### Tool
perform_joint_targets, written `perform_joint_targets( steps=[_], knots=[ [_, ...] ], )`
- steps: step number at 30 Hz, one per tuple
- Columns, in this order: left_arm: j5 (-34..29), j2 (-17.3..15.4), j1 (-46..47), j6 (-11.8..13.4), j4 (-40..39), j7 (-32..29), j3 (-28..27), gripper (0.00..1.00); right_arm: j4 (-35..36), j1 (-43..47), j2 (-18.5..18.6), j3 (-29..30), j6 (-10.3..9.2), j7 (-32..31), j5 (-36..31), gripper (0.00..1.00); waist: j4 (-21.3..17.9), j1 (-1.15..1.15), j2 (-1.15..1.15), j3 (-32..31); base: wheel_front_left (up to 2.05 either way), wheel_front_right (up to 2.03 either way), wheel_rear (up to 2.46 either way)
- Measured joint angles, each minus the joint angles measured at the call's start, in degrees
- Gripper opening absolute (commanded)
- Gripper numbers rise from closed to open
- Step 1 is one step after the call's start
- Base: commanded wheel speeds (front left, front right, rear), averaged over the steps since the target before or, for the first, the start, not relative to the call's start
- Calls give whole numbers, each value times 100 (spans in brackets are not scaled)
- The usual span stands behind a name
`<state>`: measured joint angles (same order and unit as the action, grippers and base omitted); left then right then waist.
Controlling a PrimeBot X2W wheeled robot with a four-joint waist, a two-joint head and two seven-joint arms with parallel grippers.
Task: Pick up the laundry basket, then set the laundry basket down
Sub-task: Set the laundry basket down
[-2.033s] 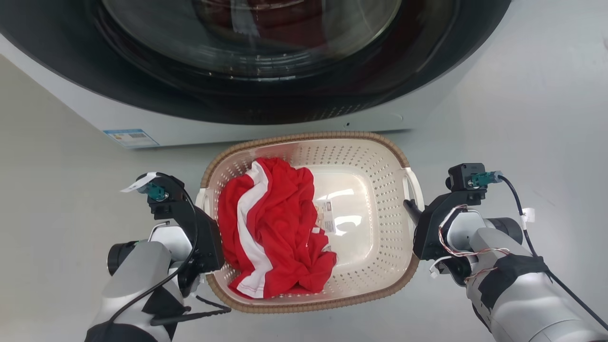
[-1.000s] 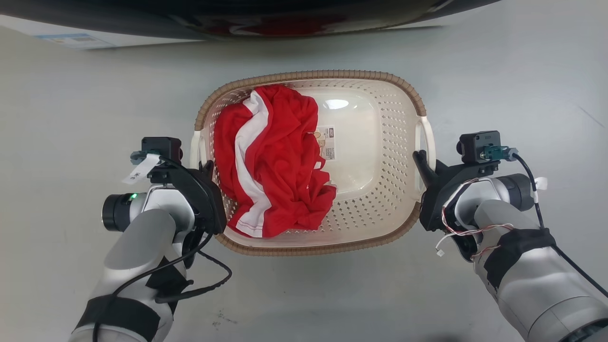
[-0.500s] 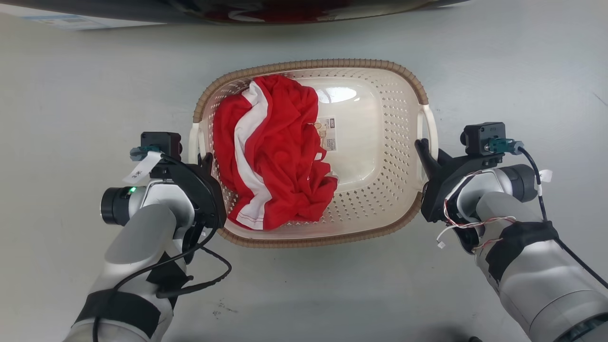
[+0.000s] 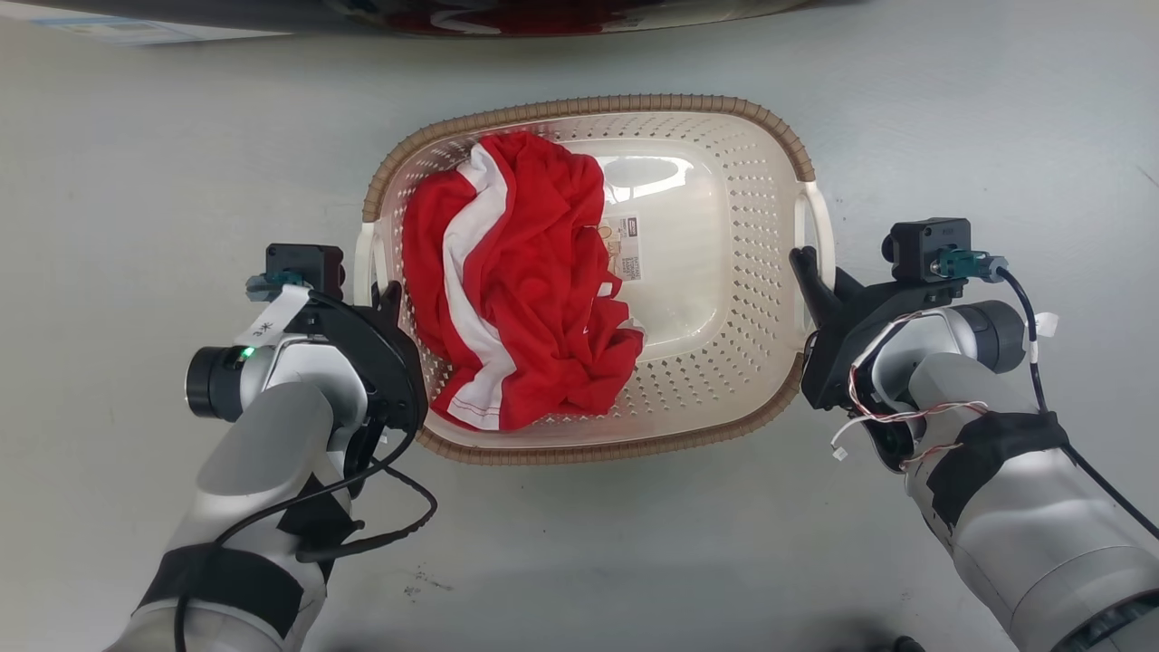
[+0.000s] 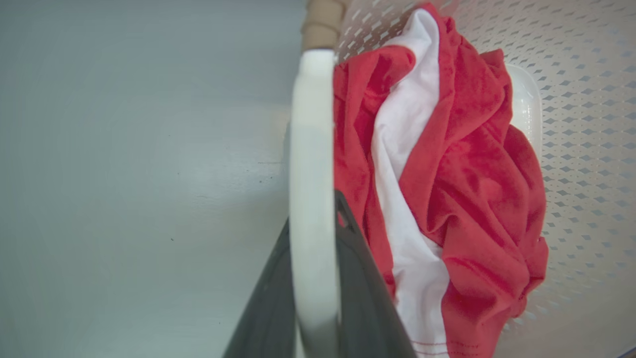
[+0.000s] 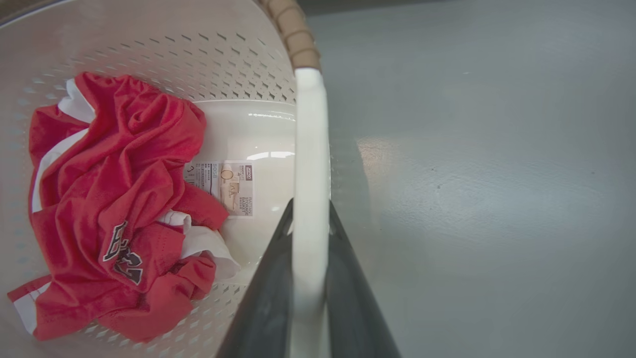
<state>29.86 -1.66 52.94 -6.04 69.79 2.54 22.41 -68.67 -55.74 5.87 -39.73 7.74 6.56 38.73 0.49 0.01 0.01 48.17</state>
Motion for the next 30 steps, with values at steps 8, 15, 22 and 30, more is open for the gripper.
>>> perform_joint_targets(
  steps=[8,15,22,30],
  knots=[
    [-78,8,12,-11,55,35,70,100,18,62,10,-130,-19,8,13,100,11,-2,-1,-22,0,0,0],
    [-76,5,12,-53,60,93,115,100,103,91,47,-212,-19,181,8,100,25,-2,-1,-59,0,0,0],
    [41,7,-21,-54,68,319,81,100,119,92,80,-291,-19,453,-13,100,23,-1,0,-245,0,0,0],
    [101,7,-226,-57,99,692,86,100,168,292,123,-386,-19,643,-98,100,9,-1,-1,-642,0,0,0]
  ],
)
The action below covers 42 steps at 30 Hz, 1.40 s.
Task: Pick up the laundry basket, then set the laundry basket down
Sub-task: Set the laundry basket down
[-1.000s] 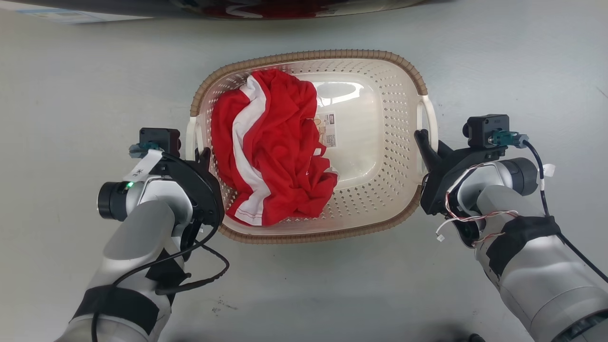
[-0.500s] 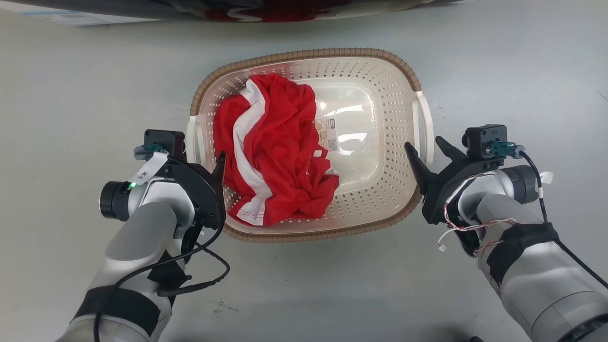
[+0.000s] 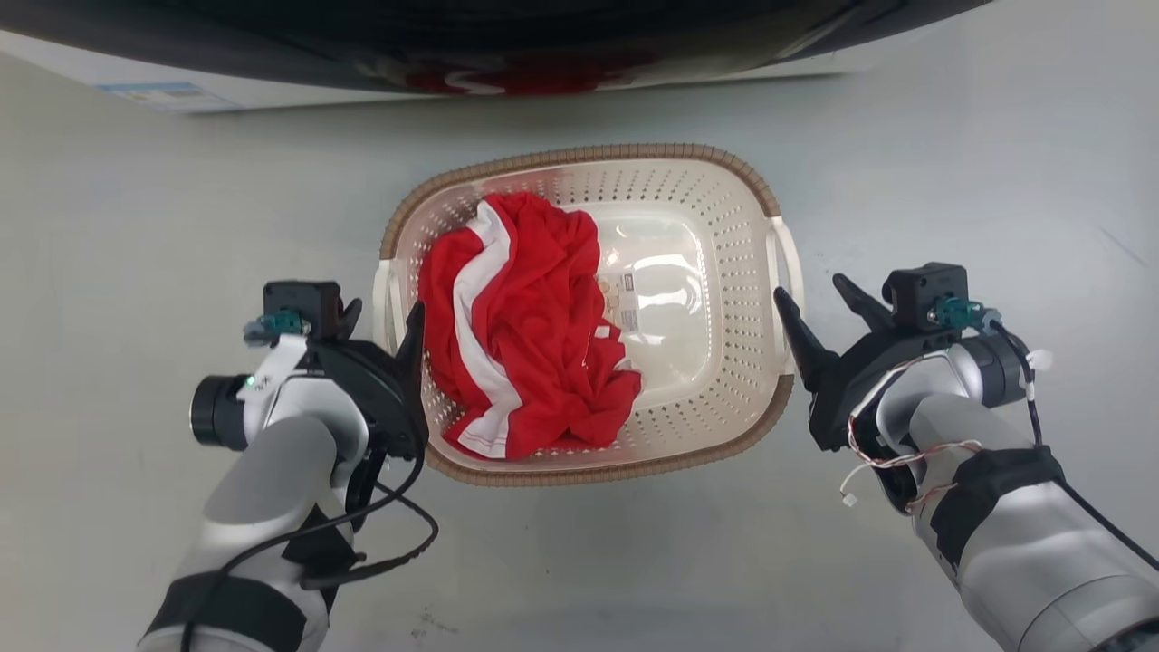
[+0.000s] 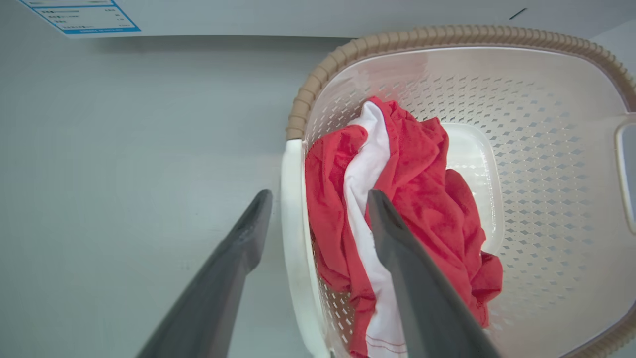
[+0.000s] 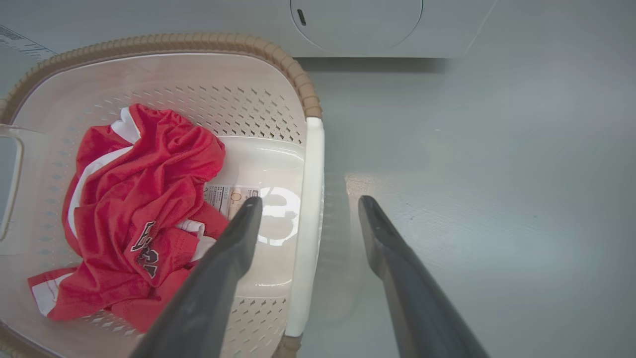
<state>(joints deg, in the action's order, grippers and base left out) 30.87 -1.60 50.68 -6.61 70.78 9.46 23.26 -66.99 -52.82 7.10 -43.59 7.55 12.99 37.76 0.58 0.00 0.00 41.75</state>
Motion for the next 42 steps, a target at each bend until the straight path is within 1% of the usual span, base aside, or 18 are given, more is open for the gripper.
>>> perform_joint_targets(
  steps=[10,20,25,29,33,34,40,42],
  knots=[
    [-10,-1,-470,-2,-1,365,38,100,130,503,62,101,0,124,14,100,-25,0,0,-657,0,0,0],
    [9,-4,-979,-4,-270,481,-23,100,474,1049,69,390,-25,129,142,100,-24,1,0,-1384,0,0,0],
    [29,-40,-1223,-4,-483,482,-68,100,777,1309,134,537,-133,129,146,100,-32,1,0,-1764,0,0,0],
    [29,-112,-1461,7,-818,482,-174,100,1066,1545,181,661,-242,129,110,100,-36,1,0,-2065,0,0,0],
    [21,-193,-1751,130,-1230,482,-277,100,1396,1770,259,775,-372,129,47,100,-41,1,0,-2349,0,0,0],
    [21,-193,-1751,130,-1230,482,-277,100,1396,1770,259,775,-372,129,47,100,-41,1,0,-2349,0,0,0],
    [-102,-300,-2194,365,-2041,483,-427,100,2047,2127,372,1038,-632,129,-131,100,-53,2,0,-2728,0,0,0],
    [-237,-347,-2335,425,-2361,483,-471,100,2296,2248,431,1127,-716,130,-193,100,-56,1,0,-2842,0,0,0]
  ],
)
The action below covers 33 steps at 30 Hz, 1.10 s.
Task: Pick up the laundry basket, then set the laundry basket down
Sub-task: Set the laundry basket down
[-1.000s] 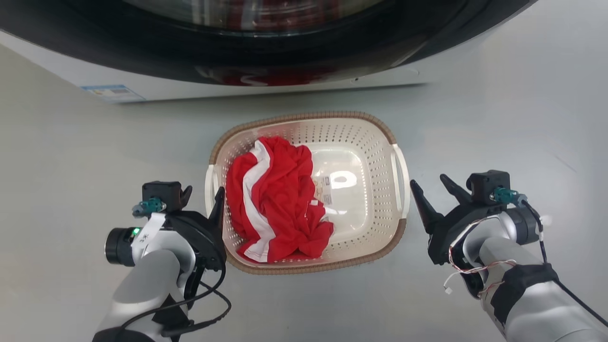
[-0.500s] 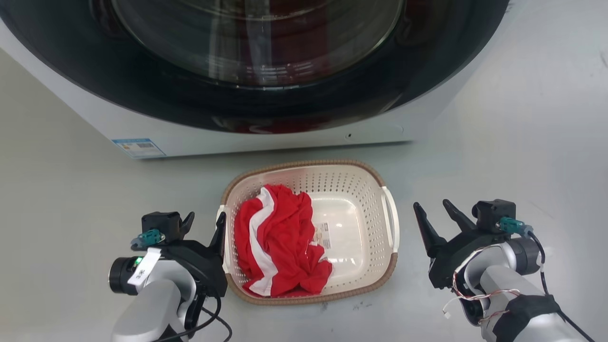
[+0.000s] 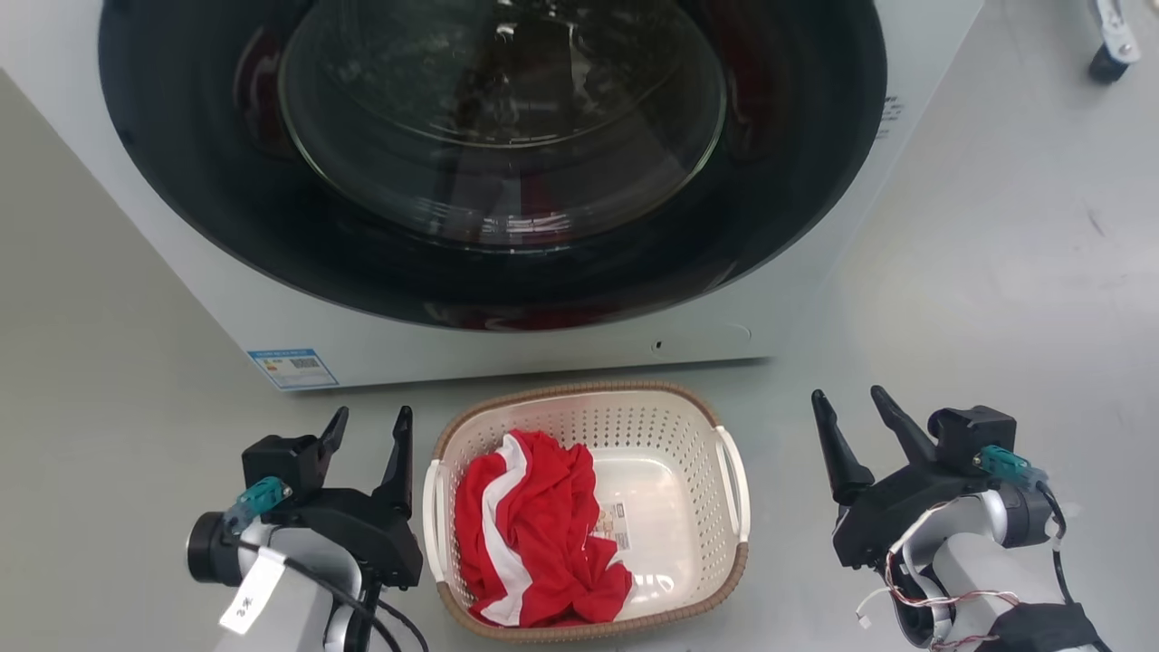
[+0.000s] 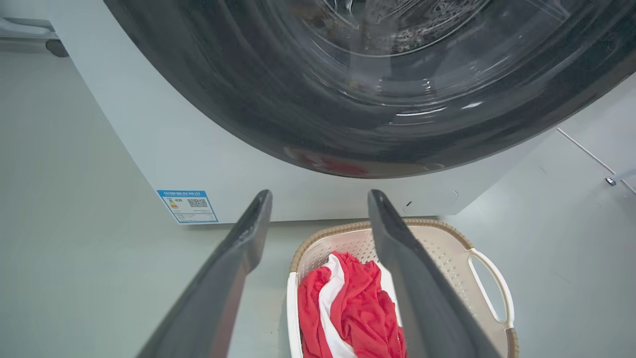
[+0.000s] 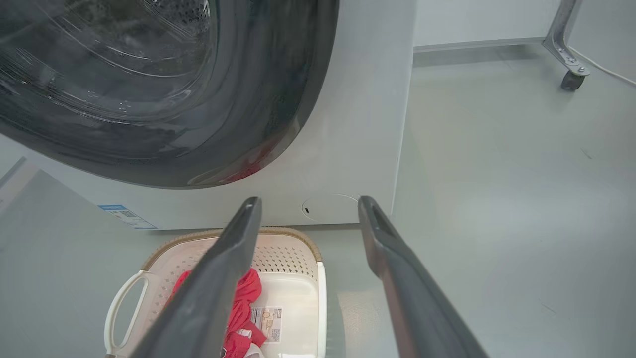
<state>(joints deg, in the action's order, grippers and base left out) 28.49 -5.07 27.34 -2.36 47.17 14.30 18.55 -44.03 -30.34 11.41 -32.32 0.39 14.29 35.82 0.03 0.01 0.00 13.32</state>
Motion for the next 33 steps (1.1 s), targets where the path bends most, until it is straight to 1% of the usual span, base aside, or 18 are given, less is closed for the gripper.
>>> perform_joint_targets(
  steps=[5,8,11,13,14,23,27,33],
  knots=[
    [-177,-120,-415,212,-889,0,-120,100,671,299,111,176,-220,0,-205,100,-5,0,0,-257,0,0,0],
    [-330,-175,-726,324,-1419,0,-170,100,1083,505,167,292,-387,0,-353,100,-12,0,0,-394,0,0,0],
    [-447,-208,-1043,438,-1939,0,-203,100,1481,729,241,399,-485,0,-454,100,-23,0,0,-522,0,0,0],
    [-505,-216,-1252,504,-2273,1,-232,100,1740,905,281,457,-508,0,-553,100,-30,-1,0,-605,0,0,0],
    [-535,-222,-1350,546,-2425,1,-240,100,1866,998,308,485,-549,0,-616,100,-33,-1,0,-645,0,0,0],
    [-758,-305,-2289,724,-3539,1,-374,100,2832,1798,441,728,-680,0,-938,100,-44,-1,0,-997,0,0,0],
    [-802,-316,-2644,790,-3916,1,-449,100,3170,2084,491,865,-701,0,-1034,100,-48,-1,0,-1134,0,0,0],
    [-851,-350,-3023,821,-4269,1,-498,100,3539,2459,517,1024,-744,2,-1134,100,-61,-1,0,-1293,0,0,0]
  ],
)
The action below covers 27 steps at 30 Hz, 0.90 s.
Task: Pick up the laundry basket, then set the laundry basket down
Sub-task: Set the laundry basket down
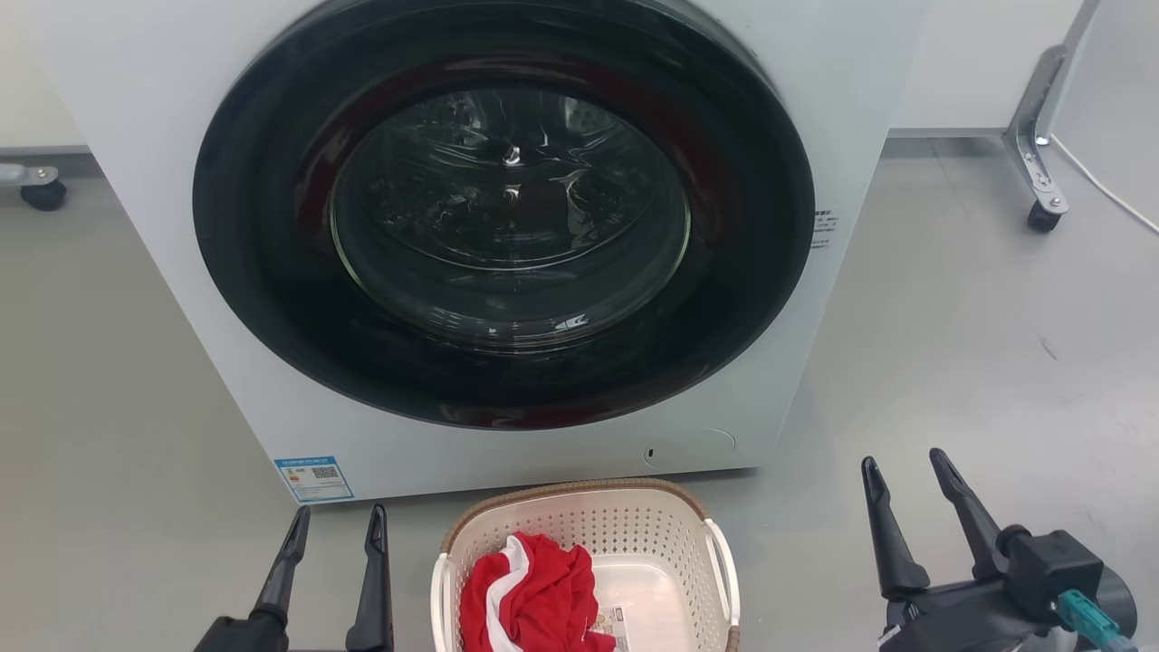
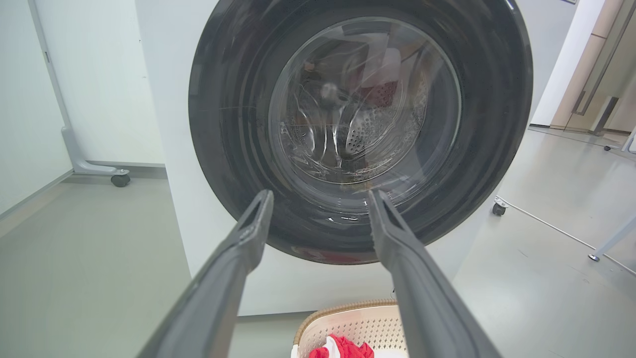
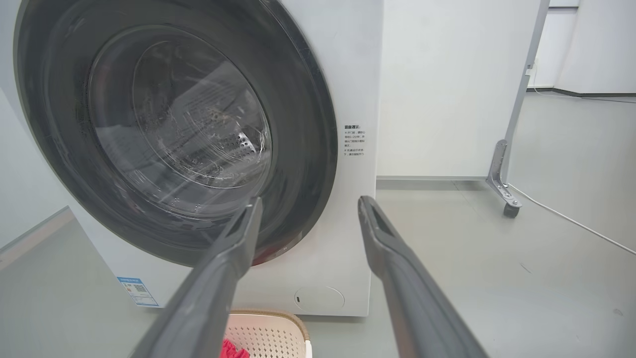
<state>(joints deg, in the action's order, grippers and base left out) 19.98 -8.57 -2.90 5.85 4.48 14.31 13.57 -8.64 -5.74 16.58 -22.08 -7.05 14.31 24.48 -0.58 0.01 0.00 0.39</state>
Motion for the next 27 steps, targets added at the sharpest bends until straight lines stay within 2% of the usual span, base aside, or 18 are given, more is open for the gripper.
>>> perform_joint_targets(
  steps=[11,27],
  knots=[
    [-41,-14,-254,75,-400,-10,-133,100,436,378,-35,220,-8,24,-256,100,-11,-1,-1,-48,0,0,0],
    [-188,64,-449,121,-573,-368,-283,100,567,544,-171,493,-9,24,-546,100,-1,-1,-1,-75,0,0,0]
  ],
)
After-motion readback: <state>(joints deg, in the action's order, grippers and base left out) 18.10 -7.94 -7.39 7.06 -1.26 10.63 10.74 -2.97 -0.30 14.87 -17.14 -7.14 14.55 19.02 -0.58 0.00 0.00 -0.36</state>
